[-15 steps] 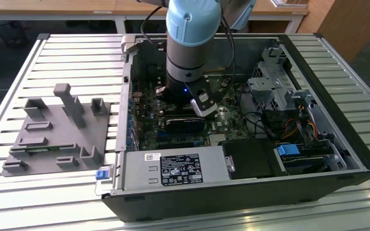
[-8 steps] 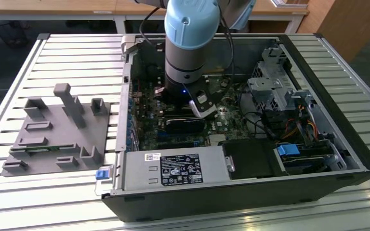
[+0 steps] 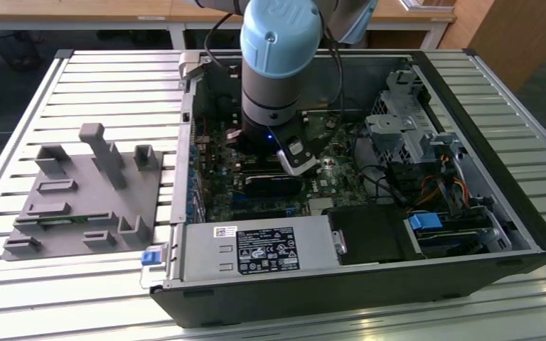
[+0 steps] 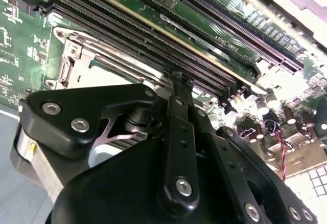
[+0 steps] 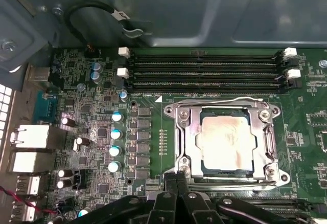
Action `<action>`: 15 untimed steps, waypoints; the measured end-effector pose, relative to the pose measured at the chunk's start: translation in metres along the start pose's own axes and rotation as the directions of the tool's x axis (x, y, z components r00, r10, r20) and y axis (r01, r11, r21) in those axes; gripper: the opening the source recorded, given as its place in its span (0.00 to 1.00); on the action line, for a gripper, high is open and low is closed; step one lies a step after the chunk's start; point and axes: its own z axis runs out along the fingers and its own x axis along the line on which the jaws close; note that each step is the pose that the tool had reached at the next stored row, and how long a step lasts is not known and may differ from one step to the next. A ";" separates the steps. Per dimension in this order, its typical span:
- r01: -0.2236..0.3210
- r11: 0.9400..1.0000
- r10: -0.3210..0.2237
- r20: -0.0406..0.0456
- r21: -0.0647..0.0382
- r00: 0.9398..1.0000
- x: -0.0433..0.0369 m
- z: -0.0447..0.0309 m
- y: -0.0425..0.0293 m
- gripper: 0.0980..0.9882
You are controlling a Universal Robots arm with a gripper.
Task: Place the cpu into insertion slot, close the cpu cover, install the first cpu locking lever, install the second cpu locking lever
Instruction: 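Install the second cpu locking lever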
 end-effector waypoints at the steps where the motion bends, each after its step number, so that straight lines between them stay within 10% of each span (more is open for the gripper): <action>1: 0.000 1.000 0.000 0.000 -0.001 1.000 0.0003 0.0002 0.0001 0.01; 15: 0.000 1.000 0.000 0.000 -0.014 1.000 0.0054 -0.0004 0.0028 0.01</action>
